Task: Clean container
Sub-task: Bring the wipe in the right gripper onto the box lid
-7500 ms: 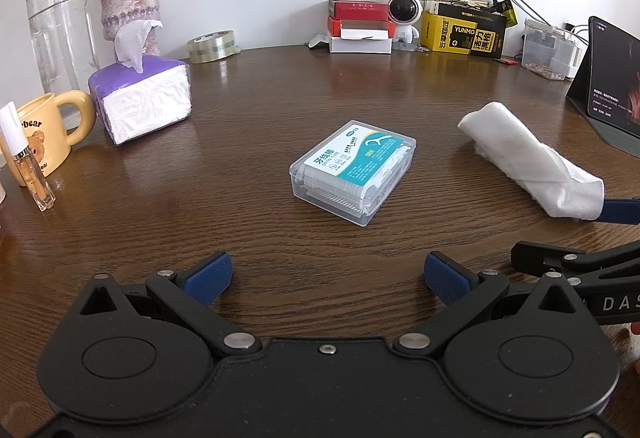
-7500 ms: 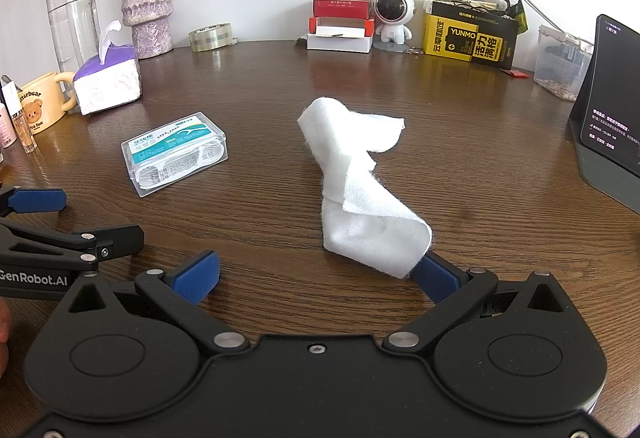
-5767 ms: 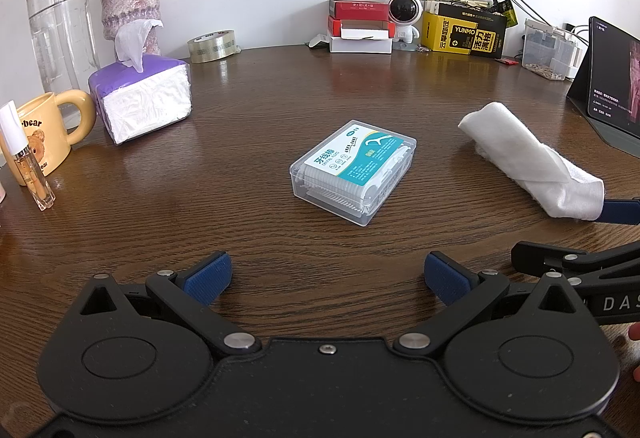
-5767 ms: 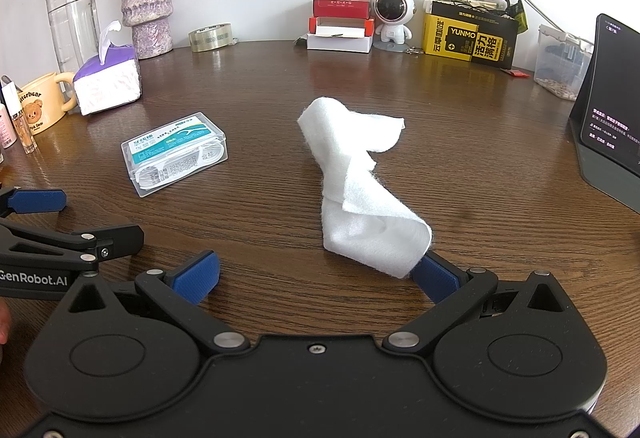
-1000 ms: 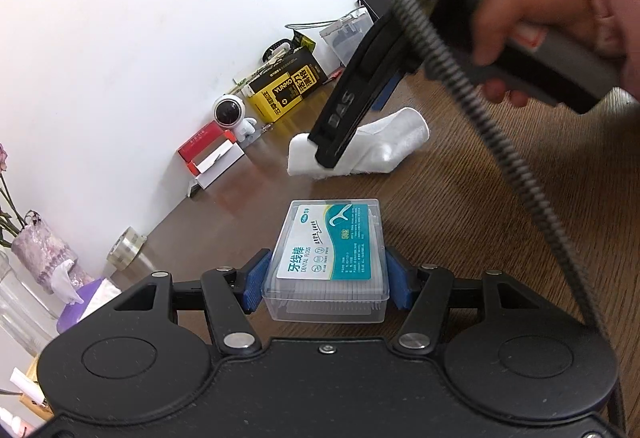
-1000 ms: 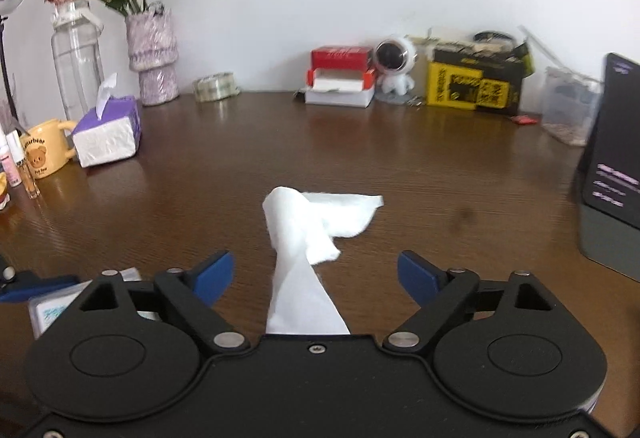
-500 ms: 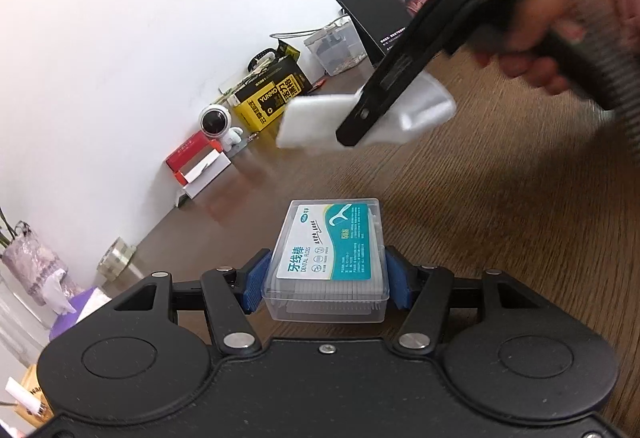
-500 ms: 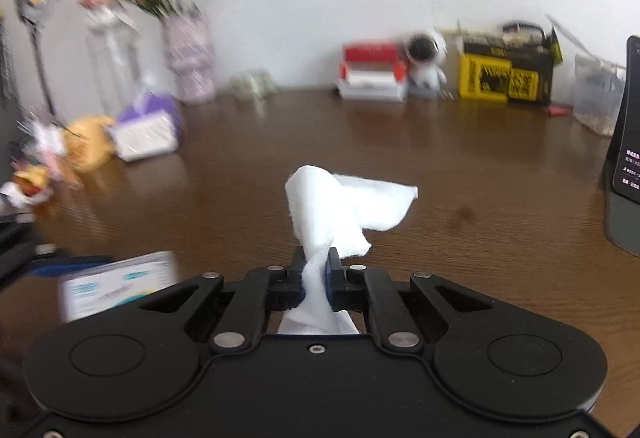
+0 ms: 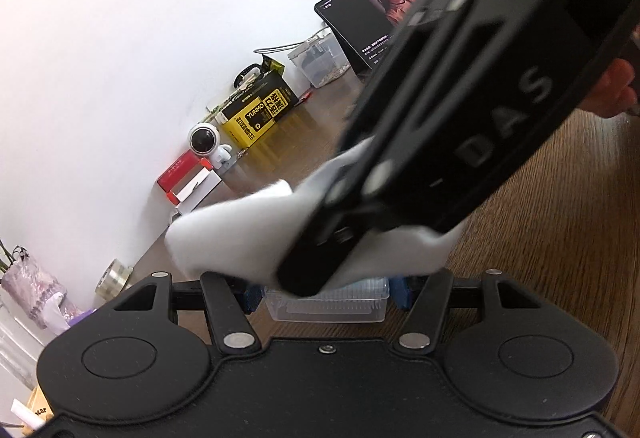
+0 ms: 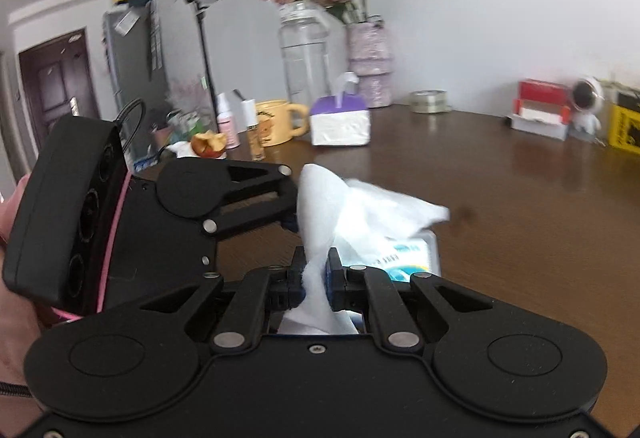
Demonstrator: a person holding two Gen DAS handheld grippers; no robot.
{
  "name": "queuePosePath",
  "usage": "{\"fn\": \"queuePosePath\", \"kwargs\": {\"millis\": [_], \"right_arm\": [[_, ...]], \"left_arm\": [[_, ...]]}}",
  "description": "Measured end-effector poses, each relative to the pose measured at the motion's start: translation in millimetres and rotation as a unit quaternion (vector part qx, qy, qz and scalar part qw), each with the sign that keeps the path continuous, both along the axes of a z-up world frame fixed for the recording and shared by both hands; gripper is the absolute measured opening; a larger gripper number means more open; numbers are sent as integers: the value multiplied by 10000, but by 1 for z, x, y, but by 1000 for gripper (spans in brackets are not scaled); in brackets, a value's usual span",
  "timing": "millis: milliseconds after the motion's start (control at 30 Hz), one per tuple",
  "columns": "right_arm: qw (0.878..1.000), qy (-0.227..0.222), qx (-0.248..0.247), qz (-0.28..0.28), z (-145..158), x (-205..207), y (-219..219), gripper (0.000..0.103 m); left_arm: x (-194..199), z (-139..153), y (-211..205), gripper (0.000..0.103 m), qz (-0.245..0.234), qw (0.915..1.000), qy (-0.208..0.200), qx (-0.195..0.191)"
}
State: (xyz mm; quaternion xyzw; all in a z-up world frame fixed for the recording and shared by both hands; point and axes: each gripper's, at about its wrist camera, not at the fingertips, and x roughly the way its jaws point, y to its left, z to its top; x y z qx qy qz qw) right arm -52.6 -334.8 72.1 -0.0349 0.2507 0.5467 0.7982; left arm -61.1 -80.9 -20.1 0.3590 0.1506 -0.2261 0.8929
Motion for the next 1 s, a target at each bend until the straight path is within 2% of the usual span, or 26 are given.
{"fn": "queuePosePath", "kwargs": {"millis": [100, 233, 300, 400, 767, 1000], "right_arm": [[9999, -110, -96, 46, 3, 3, 8, 8], [9999, 23, -151, -45, -3, -4, 1, 8], [9997, 88, -182, -121, -7, -8, -5, 8], [9994, 157, -229, -203, -11, -12, -11, 8], [9998, -67, -126, -159, -3, 1, 7, 8], [9995, 92, -168, -233, -11, -10, -9, 8]], "left_arm": [[2, 2, 2, 59, 4, 10000, 25, -18], [4, 2, 3, 59, 2, 10000, 12, -3], [-10, -2, -5, 59, 3, 10000, 8, 1], [-2, 0, -1, 59, 2, 10000, -8, 20], [-7, 1, 0, 59, 0, 9999, -80, 91], [-6, 2, 2, 59, -1, 9999, -68, 80]]}}
